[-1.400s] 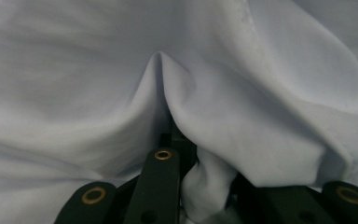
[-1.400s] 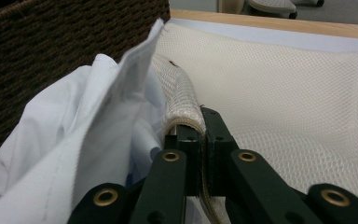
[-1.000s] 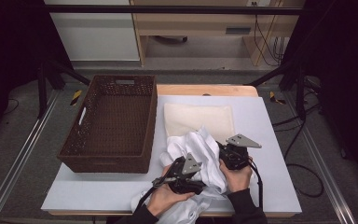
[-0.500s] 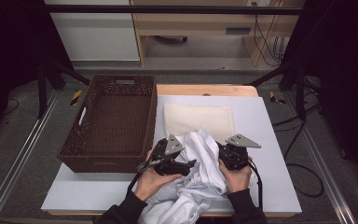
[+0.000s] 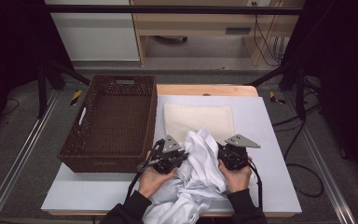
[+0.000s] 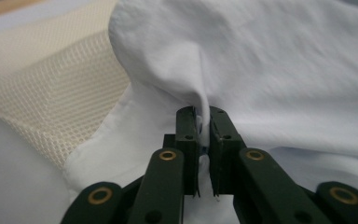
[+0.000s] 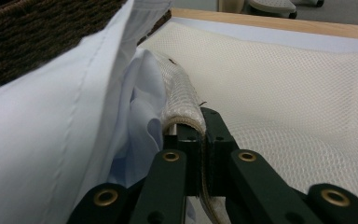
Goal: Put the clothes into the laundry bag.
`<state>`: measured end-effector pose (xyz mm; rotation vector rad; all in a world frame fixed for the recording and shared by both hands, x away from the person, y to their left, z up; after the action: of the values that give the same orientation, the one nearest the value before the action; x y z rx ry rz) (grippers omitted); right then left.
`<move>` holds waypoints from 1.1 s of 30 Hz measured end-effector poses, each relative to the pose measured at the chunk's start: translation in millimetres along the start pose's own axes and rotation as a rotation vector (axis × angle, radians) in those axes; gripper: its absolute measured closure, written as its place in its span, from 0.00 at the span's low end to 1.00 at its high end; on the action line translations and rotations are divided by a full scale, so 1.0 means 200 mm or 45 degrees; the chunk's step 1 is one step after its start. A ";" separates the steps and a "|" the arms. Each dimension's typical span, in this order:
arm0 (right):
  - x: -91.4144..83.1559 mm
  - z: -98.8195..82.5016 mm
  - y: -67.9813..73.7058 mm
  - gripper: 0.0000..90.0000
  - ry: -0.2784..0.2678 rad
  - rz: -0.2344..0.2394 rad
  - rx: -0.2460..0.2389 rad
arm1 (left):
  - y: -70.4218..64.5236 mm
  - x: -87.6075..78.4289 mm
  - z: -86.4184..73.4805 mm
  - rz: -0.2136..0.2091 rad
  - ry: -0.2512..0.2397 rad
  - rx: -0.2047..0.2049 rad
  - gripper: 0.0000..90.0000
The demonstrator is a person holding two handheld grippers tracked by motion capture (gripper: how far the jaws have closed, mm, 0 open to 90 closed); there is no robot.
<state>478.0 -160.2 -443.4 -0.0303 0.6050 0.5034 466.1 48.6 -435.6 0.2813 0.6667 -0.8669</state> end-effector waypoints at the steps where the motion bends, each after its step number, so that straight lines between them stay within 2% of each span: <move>1: 0.00 0.00 0.00 0.97 0.003 0.000 -0.005 | -0.02 -0.02 0.00 -0.006 -0.017 0.014 0.95; 5: 0.00 0.00 0.01 0.97 0.002 -0.002 -0.006 | -0.11 -0.07 0.02 -0.058 -0.064 0.065 0.96; 8: 0.00 0.00 0.00 0.98 -0.003 -0.005 -0.004 | -0.19 -0.07 0.03 -0.088 -0.077 0.110 0.96; 12: 0.01 0.00 0.01 0.98 -0.003 -0.003 -0.002 | -0.30 0.01 0.04 -0.122 -0.049 0.162 0.96; 16: 0.01 0.00 0.01 0.98 -0.012 -0.005 -0.002 | -0.36 0.12 0.04 -0.138 0.011 0.205 0.96; 20: 0.00 0.00 0.01 0.98 -0.020 -0.003 -0.005 | -0.36 0.22 0.02 -0.127 0.091 0.224 0.96; 22: 0.00 0.00 0.01 0.98 -0.029 -0.002 -0.004 | -0.34 0.28 0.01 -0.084 0.148 0.248 0.96; 24: -0.01 0.01 0.01 0.98 -0.041 0.000 -0.002 | -0.32 0.32 -0.01 -0.091 0.178 0.232 0.96; 28: -0.03 0.02 0.00 0.98 -0.064 0.004 0.004 | -0.28 0.34 -0.02 -0.143 0.150 0.151 0.95; 29: -0.03 0.02 0.00 0.98 -0.062 0.003 0.003 | -0.27 0.33 -0.02 -0.146 0.149 0.156 0.94; 31: -0.03 0.01 0.00 0.98 -0.062 0.006 0.000 | -0.28 0.30 -0.01 -0.153 0.111 0.145 0.86; 33: -0.02 0.01 0.00 0.98 -0.052 0.004 -0.001 | -0.28 0.25 0.00 -0.166 0.081 0.135 0.74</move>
<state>475.1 -161.3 -439.1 -0.0200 0.5650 0.5066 445.8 -17.1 -466.9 0.3649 0.7055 -1.0230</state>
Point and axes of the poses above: each handheld gripper's, and its own axes: x roughly forward along the jaws, z roughly out of its top, y roughly to its left, the point moved 3 cm from there along x, roughly forward along the jaws, and after that the axes turned 6 degrees about y, right-handed, at the moved point
